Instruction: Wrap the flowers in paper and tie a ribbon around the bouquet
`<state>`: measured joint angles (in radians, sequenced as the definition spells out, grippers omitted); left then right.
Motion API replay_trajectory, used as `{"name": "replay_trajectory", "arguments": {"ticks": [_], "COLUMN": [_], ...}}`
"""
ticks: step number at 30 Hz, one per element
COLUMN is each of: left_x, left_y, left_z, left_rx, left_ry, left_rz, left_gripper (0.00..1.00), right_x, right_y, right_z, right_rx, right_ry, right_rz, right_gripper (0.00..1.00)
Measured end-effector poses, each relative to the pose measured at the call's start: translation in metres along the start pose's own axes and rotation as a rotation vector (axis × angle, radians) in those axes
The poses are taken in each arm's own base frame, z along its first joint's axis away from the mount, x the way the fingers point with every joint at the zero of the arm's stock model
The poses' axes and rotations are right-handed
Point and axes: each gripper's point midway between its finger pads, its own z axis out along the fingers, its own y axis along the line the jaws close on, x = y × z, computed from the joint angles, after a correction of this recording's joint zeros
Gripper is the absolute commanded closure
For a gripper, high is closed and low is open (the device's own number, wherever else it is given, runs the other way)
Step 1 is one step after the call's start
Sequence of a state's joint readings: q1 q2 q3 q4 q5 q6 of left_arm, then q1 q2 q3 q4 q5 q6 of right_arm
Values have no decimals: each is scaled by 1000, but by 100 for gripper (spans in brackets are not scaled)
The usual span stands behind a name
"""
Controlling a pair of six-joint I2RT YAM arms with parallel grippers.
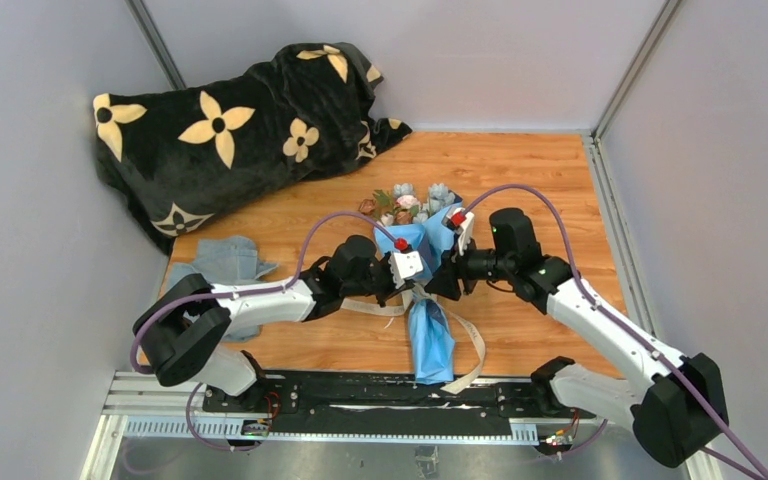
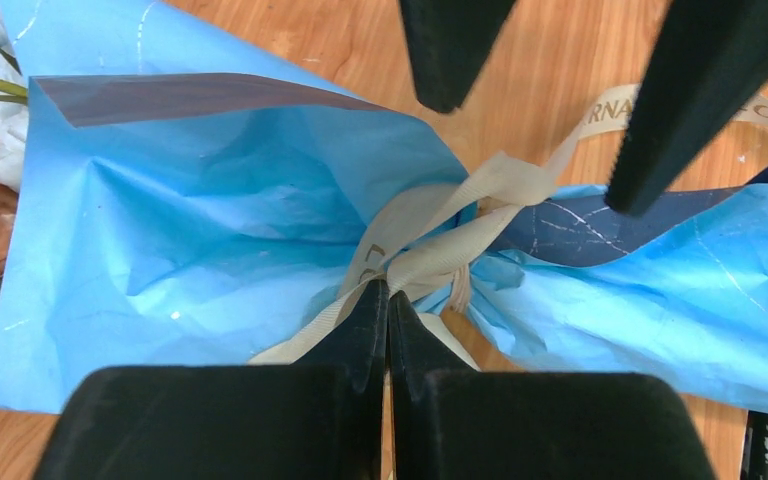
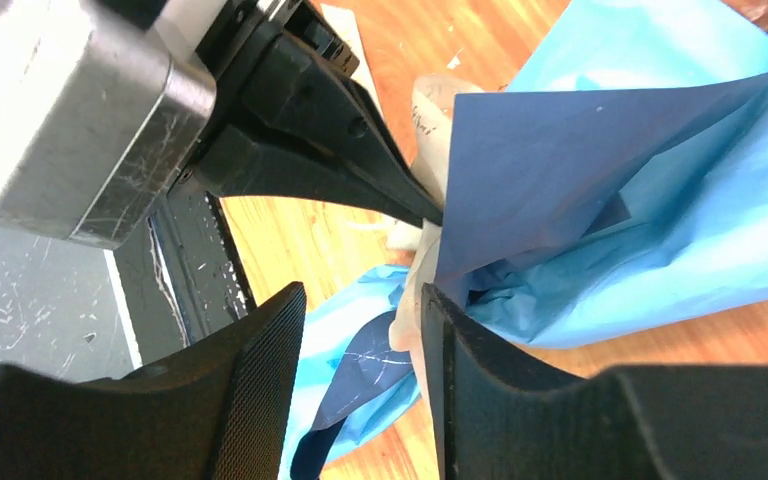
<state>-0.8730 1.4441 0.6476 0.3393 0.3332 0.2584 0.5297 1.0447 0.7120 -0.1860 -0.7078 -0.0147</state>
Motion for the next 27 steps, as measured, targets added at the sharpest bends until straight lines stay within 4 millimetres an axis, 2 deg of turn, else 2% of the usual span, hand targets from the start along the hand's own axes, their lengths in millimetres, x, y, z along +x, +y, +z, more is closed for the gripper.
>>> {"name": "replay_trajectory", "arguments": {"ticks": [3,5,7,11,16,20,27], "left_x": [1,1,2,2,0,-2,-2], "left_y": [-4,-7,-10,-12,-13,-13,-13], "left_z": [0,0,0,0,-1,0,0], "left_rx": [19,37,53,65,67,67,65], "left_ry": [-3,-7,-9,-12,-21,-28,-33], "left_rz": [11,26,39,50,54,57,60], "left_gripper": [100,100,100,100,100,100,100], "right_x": [-6,0,8,22,40,45,38], "right_y": [-4,-11,-23,-38,-44,-38,-21], "right_z": [-3,-4,-5,-5,8,18,26], "right_rx": [22,58,115,195,180,111,-22], "right_ry": [-8,13,35,65,83,77,8], "right_rz": [17,59,102,147,183,191,134], "right_gripper": [71,81,86,88,86,86,85]}}
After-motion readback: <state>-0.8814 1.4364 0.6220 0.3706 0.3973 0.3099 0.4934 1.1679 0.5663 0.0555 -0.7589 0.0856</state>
